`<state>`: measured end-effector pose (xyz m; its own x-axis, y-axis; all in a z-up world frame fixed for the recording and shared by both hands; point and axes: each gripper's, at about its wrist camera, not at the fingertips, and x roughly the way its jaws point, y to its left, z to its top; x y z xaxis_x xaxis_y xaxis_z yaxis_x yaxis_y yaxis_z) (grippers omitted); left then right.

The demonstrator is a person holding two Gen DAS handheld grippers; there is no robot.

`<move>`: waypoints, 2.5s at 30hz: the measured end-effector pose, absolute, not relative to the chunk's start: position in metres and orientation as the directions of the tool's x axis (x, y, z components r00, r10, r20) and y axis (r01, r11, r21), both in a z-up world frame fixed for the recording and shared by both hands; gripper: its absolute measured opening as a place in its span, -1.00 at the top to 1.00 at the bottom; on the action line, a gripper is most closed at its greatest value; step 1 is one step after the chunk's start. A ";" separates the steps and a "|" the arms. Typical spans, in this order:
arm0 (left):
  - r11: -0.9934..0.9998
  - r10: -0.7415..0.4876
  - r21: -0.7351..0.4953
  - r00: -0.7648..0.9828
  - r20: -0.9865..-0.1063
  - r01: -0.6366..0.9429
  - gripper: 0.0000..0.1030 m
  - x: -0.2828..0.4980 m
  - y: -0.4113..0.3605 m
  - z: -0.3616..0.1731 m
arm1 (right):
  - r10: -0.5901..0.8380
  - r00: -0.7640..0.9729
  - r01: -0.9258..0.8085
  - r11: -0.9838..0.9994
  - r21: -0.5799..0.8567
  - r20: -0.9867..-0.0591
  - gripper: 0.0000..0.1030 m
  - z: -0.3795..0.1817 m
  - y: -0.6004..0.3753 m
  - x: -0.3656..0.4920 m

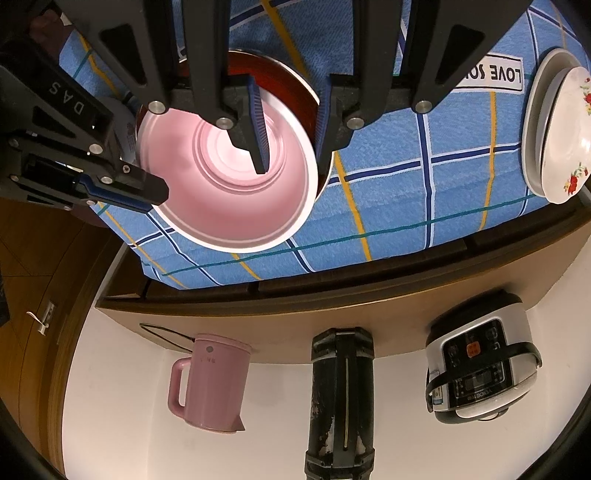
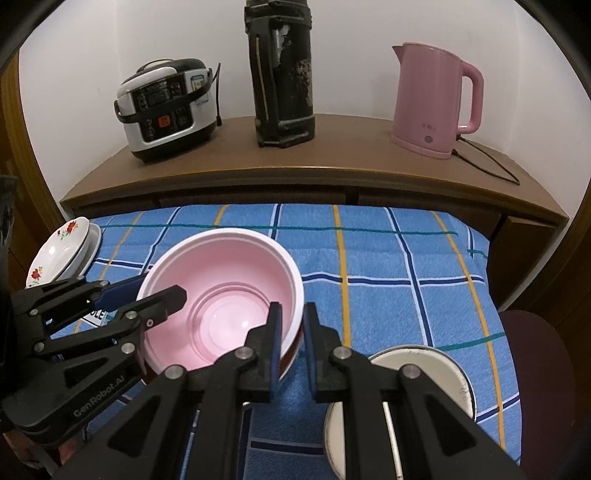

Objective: Organize plates and bowls

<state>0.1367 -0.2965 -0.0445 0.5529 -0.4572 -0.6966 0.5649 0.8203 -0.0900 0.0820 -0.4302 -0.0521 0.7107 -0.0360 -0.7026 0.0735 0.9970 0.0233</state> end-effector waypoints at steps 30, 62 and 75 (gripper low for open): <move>0.821 -0.455 -0.090 0.551 -0.699 0.564 0.49 0.140 -0.300 -0.046 | -0.011 0.708 0.064 0.997 0.049 -0.706 0.69 -0.055 -0.433 0.083; 0.826 -0.434 -0.025 0.607 -0.666 0.563 -0.39 0.124 -0.298 -0.037 | 0.000 0.747 0.067 0.995 0.075 -0.665 0.24 -0.052 -0.442 0.071; 0.801 -0.518 -0.094 0.606 -0.604 0.591 -0.39 0.086 -0.293 -0.005 | -0.131 0.763 0.242 0.966 0.092 -0.633 0.22 -0.041 -0.510 -0.005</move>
<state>0.0858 -0.2931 -0.0046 0.6060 -0.5177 -0.6039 0.5912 0.8011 -0.0936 -0.0054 -0.5096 -0.0409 0.7633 -0.1308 -0.6327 0.2415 0.9660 0.0917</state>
